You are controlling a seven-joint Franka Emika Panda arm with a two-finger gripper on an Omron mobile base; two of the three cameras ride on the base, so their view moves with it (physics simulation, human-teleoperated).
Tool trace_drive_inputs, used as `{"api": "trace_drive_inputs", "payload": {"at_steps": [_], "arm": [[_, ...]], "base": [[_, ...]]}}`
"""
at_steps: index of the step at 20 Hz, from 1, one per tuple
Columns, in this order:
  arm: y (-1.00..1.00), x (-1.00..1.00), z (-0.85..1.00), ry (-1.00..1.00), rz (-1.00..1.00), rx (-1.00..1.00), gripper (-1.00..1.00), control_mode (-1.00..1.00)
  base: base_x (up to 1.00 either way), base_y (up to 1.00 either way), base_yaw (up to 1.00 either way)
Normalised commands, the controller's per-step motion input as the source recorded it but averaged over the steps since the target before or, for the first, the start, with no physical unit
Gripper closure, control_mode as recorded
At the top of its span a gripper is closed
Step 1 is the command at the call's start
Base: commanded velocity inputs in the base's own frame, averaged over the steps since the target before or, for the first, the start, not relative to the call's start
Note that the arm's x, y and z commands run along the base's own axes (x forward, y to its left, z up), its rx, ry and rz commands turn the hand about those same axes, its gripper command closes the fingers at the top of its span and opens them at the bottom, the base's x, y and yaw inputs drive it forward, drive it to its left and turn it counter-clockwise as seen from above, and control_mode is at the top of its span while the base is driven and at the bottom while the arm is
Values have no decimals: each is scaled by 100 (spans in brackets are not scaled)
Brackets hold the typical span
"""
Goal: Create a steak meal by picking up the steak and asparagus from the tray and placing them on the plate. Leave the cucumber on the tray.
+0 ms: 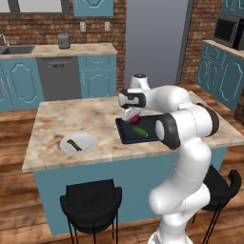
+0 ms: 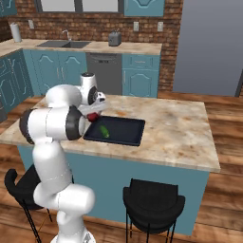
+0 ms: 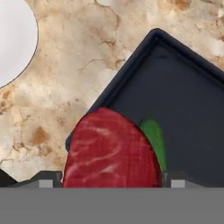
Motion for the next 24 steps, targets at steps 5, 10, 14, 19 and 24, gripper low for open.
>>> {"api": "trace_drive_inputs", "payload": {"at_steps": [5, 10, 14, 19, 24], "arm": [[100, -68, 0, 0, 15, -4, 100, -100], [100, -17, 0, 0, 9, -1, 100, -100], [97, 0, 0, 0, 5, 0, 100, -100], [83, 19, -2, 5, 2, 0, 100, -100], [50, 31, -24, 9, 0, 0, 100, -100]], "base": [[0, 0, 0], [0, 0, 0], [0, 0, 0], [0, 0, 0], [0, 0, 0]]}}
